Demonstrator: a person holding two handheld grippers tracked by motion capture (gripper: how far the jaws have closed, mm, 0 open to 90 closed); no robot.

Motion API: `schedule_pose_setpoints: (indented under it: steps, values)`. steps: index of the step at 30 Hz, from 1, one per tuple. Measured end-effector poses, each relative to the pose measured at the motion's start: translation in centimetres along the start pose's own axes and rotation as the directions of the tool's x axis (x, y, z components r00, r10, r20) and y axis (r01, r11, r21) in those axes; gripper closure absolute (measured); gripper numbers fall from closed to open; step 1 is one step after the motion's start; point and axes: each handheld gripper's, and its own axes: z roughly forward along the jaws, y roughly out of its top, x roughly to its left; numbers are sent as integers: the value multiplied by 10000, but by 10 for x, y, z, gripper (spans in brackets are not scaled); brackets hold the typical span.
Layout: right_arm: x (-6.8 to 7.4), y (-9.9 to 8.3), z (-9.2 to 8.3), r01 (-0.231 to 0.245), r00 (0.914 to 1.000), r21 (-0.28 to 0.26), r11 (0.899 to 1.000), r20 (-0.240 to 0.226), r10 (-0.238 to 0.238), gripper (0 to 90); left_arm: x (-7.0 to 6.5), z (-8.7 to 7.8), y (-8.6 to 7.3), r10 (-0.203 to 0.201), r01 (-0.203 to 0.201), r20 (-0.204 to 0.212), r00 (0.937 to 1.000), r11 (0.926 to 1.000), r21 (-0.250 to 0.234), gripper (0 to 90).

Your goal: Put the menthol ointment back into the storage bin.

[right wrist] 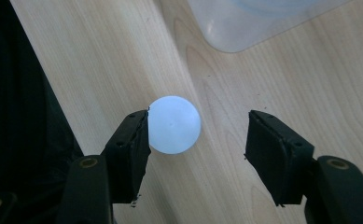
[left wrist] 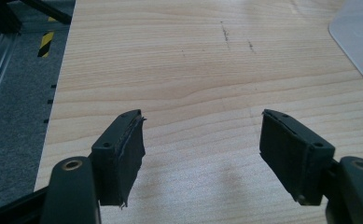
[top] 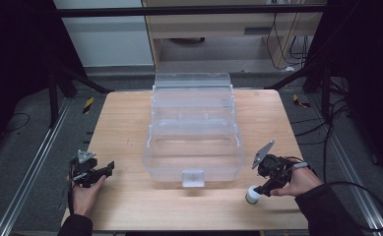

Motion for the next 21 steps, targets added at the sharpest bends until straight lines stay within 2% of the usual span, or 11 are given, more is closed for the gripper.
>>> schedule_pose_setpoints:
  steps: [11, 21]
  values:
    - [5, 1, 18, 362, 9991, 671, 9971, -241, -347, 409, 0, 0, 0, 33, -33, 5, 10000, 10000, 3, 301]
    - [8, 4, 34, 619, 9975, 1073, 9923, -415, -578, 411, 0, 0, 0, 47, -47, 8, 10000, 10000, 26, 301]
